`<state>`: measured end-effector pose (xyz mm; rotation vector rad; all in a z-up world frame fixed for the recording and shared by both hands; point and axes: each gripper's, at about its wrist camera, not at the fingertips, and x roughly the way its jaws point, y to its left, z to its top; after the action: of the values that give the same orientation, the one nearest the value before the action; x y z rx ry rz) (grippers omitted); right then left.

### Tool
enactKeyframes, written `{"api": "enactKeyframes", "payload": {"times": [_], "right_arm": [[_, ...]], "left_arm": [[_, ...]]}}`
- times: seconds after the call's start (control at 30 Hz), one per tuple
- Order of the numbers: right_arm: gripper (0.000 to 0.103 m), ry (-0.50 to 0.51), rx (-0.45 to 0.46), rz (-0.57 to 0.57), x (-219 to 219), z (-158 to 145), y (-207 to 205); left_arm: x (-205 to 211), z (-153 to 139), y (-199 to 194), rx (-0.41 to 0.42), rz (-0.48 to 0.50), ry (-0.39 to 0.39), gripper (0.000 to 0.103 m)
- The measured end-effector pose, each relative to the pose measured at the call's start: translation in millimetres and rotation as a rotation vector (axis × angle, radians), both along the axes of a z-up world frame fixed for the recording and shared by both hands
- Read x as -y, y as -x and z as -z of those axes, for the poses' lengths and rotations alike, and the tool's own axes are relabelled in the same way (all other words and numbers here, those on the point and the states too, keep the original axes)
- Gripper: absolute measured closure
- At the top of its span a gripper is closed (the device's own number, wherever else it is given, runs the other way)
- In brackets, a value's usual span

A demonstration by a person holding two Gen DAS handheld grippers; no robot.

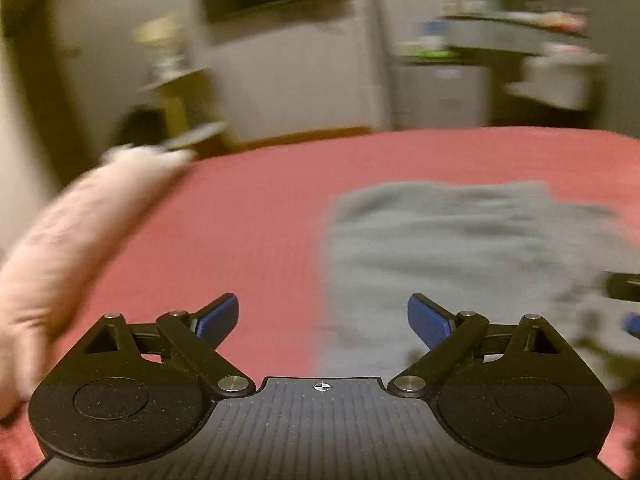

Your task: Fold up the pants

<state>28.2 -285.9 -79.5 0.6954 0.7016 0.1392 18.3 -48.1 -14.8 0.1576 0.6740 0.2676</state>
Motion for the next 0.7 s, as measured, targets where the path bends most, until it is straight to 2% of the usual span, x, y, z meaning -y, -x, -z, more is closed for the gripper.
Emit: {"api": "enactKeyframes", "payload": {"times": [0.03,0.13,0.17,0.2,0.23,0.27,0.33,0.37,0.4,0.47,0.5,0.53,0.57,0.63,0.7], "right_arm": [[0.004,-0.046,-0.024,-0.022,-3.0,4.6,-6.7],[0.007,-0.123,-0.052,-0.005,-12.9,10.2,-16.8],[0.023,-0.143,-0.047,-0.014,-15.5,9.6,-20.5],[0.028,-0.165,-0.045,-0.025,-18.5,9.8,-24.4],[0.044,-0.164,-0.065,-0.009,-21.6,10.5,-28.9],[0.048,-0.178,-0.065,-0.003,-22.6,12.9,-32.4],[0.043,-0.262,-0.082,0.021,-18.6,20.9,-35.6],[0.036,-0.302,-0.096,0.029,-17.5,25.4,-38.1],[0.028,-0.317,-0.103,0.031,-18.1,27.8,-40.6],[0.020,-0.323,-0.101,0.014,-23.0,28.1,-45.4],[0.022,-0.314,-0.103,0.012,-26.7,25.9,-48.8],[0.030,-0.299,-0.105,0.013,-31.3,23.0,-52.2],[0.061,-0.277,-0.107,0.018,-36.2,20.7,-54.6],[0.060,-0.205,-0.111,0.012,-43.4,11.0,-57.5],[0.061,-0.154,-0.064,-0.001,-49.3,-8.6,-56.5]], "left_arm": [[-13.3,3.2,-3.1,-0.013,-0.057,0.032,0.007],[-59.2,18.9,-13.8,-0.099,-0.177,0.288,0.007],[-69.0,25.0,-16.5,-0.129,-0.217,0.355,0.009],[-77.1,31.3,-18.1,-0.145,-0.249,0.411,0.011],[-84.1,34.9,-18.3,-0.150,-0.270,0.456,0.011],[-91.0,37.3,-16.5,-0.150,-0.283,0.491,0.011],[-93.6,41.4,-16.4,-0.144,-0.261,0.537,0.011],[-94.3,40.9,-16.4,-0.142,-0.239,0.552,0.011],[-93.7,42.7,-14.4,-0.139,-0.217,0.562,0.011],[-90.1,44.1,-16.7,-0.145,-0.174,0.558,0.011],[-89.0,45.6,-16.1,-0.153,-0.154,0.555,0.011],[-86.8,47.2,-16.5,-0.162,-0.140,0.558,0.011],[-85.6,47.7,-16.9,-0.169,-0.125,0.564,0.011],[-79.5,47.0,-16.4,-0.172,-0.089,0.575,0.011],[-75.0,47.8,-12.4,-0.173,-0.039,0.588,0.011]]}}
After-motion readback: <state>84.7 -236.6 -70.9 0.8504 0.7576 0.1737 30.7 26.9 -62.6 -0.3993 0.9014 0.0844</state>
